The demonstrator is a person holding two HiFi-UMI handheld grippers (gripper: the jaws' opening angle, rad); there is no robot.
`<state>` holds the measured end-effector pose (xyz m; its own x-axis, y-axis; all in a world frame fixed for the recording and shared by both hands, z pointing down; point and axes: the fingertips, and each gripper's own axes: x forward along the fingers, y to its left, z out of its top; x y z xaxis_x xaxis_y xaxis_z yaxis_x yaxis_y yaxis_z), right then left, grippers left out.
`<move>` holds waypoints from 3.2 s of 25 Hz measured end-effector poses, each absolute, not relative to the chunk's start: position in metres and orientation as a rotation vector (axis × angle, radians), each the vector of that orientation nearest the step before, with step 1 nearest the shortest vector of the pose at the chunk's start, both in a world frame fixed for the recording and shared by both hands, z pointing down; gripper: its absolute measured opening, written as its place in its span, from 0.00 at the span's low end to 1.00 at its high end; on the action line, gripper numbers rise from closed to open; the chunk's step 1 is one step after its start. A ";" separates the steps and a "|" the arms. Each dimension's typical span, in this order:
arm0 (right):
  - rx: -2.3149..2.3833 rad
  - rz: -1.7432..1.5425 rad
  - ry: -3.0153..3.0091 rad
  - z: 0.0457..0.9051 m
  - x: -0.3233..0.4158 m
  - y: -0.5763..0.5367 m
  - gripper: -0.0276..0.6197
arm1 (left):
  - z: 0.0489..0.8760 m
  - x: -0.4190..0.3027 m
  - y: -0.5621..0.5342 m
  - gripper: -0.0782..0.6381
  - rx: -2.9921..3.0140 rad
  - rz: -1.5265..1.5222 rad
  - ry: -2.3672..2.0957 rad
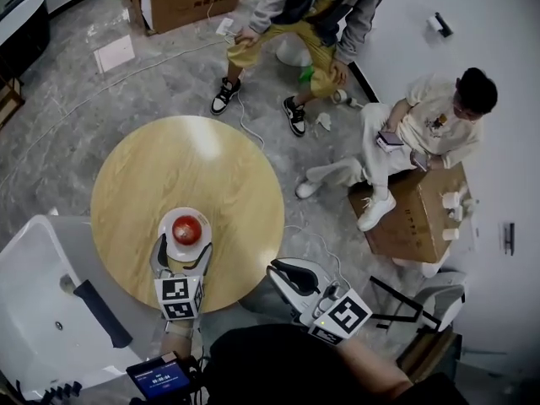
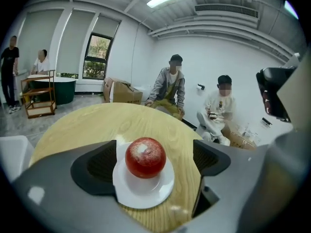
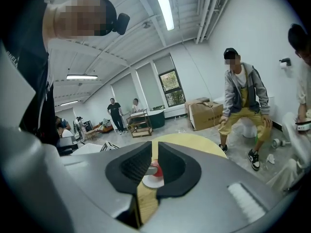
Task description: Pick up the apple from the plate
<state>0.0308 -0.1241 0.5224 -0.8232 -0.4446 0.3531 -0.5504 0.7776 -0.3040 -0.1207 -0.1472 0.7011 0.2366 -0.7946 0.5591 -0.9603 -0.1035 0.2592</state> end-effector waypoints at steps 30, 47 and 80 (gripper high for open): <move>0.957 0.677 -2.603 0.555 0.074 -0.123 0.11 | 0.759 -0.123 -0.172 0.67 1.874 0.452 -1.648; 0.920 0.655 -2.660 0.532 0.081 -0.130 0.10 | 0.702 -0.120 -0.167 0.67 1.891 0.392 -1.694; 0.431 0.519 -2.925 0.462 -0.006 -0.193 0.08 | 0.504 -0.143 -0.128 0.67 1.909 0.092 -1.921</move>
<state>-0.0060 -0.1934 0.4619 -0.9492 -0.2540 0.1857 -0.3024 0.8996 -0.3151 -0.1435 -0.1282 0.5042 0.0391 -0.9388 0.3423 -0.9671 0.0507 0.2494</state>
